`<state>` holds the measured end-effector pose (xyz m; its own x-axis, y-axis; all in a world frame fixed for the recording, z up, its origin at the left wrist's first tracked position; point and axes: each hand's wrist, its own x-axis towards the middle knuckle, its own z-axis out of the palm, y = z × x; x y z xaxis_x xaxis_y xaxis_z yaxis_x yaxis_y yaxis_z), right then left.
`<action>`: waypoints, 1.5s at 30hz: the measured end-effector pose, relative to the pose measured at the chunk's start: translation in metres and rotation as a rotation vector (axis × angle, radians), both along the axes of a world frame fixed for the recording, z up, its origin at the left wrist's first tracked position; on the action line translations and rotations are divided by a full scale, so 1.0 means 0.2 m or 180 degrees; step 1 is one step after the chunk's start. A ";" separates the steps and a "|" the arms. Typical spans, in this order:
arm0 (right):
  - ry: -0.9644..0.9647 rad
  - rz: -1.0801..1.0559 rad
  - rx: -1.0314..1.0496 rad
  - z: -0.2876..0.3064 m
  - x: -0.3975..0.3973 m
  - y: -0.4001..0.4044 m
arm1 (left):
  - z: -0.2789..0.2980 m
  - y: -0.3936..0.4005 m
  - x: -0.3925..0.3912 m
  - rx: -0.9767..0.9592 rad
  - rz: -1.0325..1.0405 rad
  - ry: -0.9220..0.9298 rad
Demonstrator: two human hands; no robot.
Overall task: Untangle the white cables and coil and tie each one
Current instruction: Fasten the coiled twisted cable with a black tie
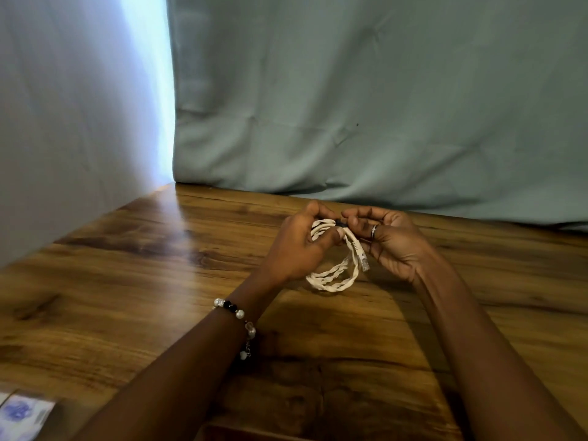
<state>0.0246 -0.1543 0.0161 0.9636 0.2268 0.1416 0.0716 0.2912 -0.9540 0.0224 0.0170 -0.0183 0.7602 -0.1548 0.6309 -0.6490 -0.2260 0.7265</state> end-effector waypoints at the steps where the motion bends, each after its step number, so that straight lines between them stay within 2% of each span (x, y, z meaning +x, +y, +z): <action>1: -0.0005 0.0016 -0.0014 0.00 0.00 0.00 | 0.00 0.01 0.01 -0.0080 -0.0028 0.0069; 5: 0.0024 0.0055 -0.0159 -0.01 0.00 -0.02 | -0.02 0.02 0.02 0.0095 -0.0018 0.0099; 13: 0.0147 0.0097 -0.0126 0.00 0.00 0.01 | -0.01 0.00 -0.01 0.0445 0.0128 -0.0267; 20: 0.0223 0.0075 0.0293 0.00 0.00 0.03 | 0.00 0.01 0.01 -0.0040 0.0053 0.0008; 24: 0.0331 0.0143 0.0305 -0.02 0.01 0.00 | -0.01 0.02 0.01 -0.0048 -0.0177 0.0192; 30: 0.0419 0.0364 0.0206 0.00 -0.01 -0.01 | -0.01 0.00 -0.01 0.0105 -0.0234 0.0070; 37: 0.0577 0.0210 0.0488 -0.03 0.01 0.03 | -0.02 0.00 0.02 -0.0277 -0.0274 0.0316; 39: 0.0408 0.0179 0.0209 -0.03 0.01 0.02 | -0.02 0.00 0.02 -0.0404 -0.0189 0.0407; 43: -0.0062 0.0386 -0.1125 -0.01 -0.03 0.01 | -0.01 0.01 0.03 -0.0818 0.0045 0.0602; 45: -0.0370 0.0217 -0.1478 0.00 -0.05 0.04 | 0.00 0.00 0.02 -0.0993 0.0112 0.0698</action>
